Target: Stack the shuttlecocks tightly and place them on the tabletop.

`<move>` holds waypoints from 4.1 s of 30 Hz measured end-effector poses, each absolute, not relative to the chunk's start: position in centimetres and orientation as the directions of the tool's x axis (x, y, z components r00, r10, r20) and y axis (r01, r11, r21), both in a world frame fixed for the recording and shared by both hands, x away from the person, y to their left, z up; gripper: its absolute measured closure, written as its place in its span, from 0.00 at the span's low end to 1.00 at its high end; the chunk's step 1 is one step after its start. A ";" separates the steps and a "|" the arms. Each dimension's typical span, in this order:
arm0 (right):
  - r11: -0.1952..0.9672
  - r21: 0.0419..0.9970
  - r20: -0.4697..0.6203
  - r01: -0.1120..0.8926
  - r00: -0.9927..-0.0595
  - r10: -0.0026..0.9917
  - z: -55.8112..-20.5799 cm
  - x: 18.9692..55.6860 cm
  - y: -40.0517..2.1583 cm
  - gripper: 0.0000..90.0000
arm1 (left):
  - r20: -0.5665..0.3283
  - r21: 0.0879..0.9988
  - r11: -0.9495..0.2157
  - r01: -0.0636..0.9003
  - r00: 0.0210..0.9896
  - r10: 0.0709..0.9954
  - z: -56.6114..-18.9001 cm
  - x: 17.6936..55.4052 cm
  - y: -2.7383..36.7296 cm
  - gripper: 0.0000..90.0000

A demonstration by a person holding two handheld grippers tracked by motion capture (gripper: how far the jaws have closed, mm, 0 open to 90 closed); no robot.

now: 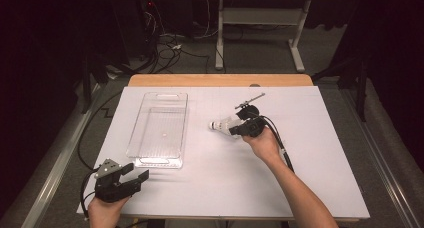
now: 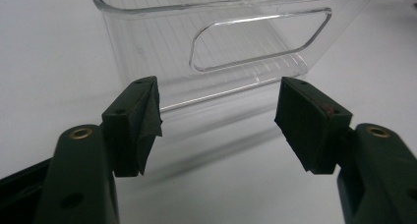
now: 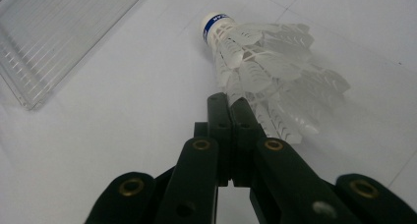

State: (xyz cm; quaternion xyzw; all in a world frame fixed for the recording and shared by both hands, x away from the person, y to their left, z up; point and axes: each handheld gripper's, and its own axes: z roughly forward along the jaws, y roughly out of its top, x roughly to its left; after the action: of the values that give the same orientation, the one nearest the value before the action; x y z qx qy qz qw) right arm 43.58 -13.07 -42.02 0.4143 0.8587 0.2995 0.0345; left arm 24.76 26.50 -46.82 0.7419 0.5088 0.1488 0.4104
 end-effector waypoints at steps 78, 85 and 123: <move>0.431 0.582 0.140 0.690 -0.606 0.783 -42.7 43.8 -14.0 0.68 | -0.198 0.763 -0.145 0.629 0.442 0.875 -46.8 24.7 26.5 0.38; 0.426 0.592 0.135 0.684 -0.605 0.784 -42.4 43.4 -14.3 0.68 | -0.199 0.764 -0.141 0.629 0.438 0.877 -46.8 24.6 26.5 0.38; 0.397 0.666 0.078 0.631 -0.588 0.805 -41.9 40.8 -17.1 0.53 | -0.201 0.762 -0.141 0.632 0.438 0.876 -46.8 24.7 26.4 0.38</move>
State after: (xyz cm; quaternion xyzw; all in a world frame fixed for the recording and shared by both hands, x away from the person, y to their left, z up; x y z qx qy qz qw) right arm 40.83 -17.11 -41.94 0.4348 0.8257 0.3353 0.1296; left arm 24.73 26.43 -46.85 0.7406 0.5090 0.1482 0.4128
